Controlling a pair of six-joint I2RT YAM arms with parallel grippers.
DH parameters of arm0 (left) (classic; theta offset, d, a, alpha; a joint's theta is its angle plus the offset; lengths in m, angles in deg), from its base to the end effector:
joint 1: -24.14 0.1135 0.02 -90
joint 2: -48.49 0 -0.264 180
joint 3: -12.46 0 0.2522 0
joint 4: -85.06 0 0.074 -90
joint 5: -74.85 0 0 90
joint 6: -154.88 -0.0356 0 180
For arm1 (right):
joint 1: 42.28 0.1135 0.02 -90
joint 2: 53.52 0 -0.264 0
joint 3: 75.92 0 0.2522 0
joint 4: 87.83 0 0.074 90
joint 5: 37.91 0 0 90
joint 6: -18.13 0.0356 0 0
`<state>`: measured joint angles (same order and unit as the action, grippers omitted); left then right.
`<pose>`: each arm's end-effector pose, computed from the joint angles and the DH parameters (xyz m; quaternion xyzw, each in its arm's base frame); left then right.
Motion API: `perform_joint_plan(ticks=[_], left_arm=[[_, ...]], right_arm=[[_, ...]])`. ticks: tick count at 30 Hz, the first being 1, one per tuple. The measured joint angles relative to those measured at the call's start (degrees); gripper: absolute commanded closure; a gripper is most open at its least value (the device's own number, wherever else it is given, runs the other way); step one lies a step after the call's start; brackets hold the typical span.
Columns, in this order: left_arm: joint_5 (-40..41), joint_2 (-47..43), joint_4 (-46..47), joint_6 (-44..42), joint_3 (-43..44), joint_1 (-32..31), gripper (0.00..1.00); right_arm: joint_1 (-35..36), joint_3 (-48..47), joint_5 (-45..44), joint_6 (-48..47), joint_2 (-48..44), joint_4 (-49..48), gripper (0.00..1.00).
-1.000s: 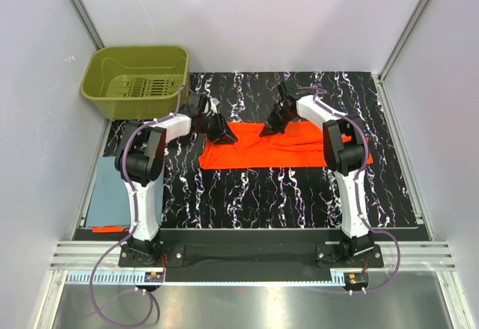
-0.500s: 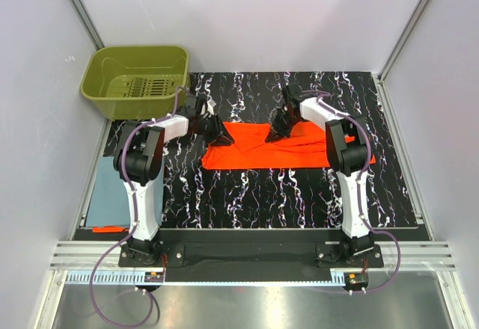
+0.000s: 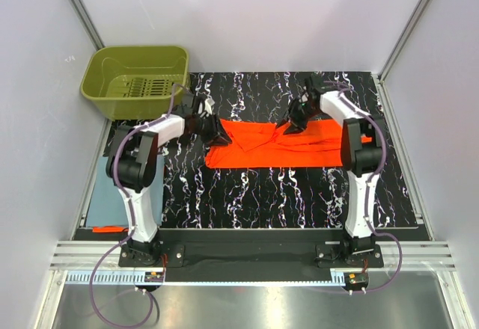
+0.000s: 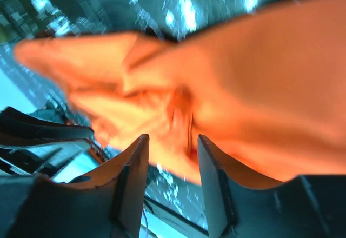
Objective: Fold and stack the t-shirts
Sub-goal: Fold the tshirt
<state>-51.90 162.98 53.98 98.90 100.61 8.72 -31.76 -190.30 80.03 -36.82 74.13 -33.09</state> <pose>0.3902 -0.1297 0.1555 -0.0599 0.9132 -0.3862 0.1153 0.4553 0.1015 0.1669 0.1574 0.9406 0.2902 0.0789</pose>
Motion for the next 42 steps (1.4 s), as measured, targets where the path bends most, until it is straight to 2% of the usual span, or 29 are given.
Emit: perform_joint_plan(ticks=[4,8,12,15,22,30,42], left_arm=[[0.5,-5.6,-0.2,-1.1,0.4,-1.5,0.66],[0.1,-6.0,2.5,-0.7,1.8,-4.1,0.67],[-0.7,-1.7,7.5,2.4,1.8,-5.8,0.69],[-0.4,2.6,8.6,4.7,1.8,-5.6,0.69],[0.5,5.2,8.2,6.5,1.7,-5.1,0.69],[0.8,5.2,8.2,6.5,0.0,-5.1,0.69],[0.7,5.2,8.0,6.3,0.0,-4.6,0.69]], right_arm=[[-3.5,4.5,-1.1,-3.1,-9.4,2.3,0.5],[-7.7,9.6,-6.6,-7.9,-19.2,4.7,0.51],[-7.8,15.8,-10.9,-10.0,-24.1,5.8,0.4],[-4.7,20.0,-13.9,-9.9,-23.6,6.4,0.37],[3.4,23.2,-20.7,-7.6,-21.7,7.2,0.43],[3.3,20.6,-24.7,-7.2,-18.0,6.6,0.47],[3.3,12.5,-29.6,-8.8,-10.9,6.6,0.44]])
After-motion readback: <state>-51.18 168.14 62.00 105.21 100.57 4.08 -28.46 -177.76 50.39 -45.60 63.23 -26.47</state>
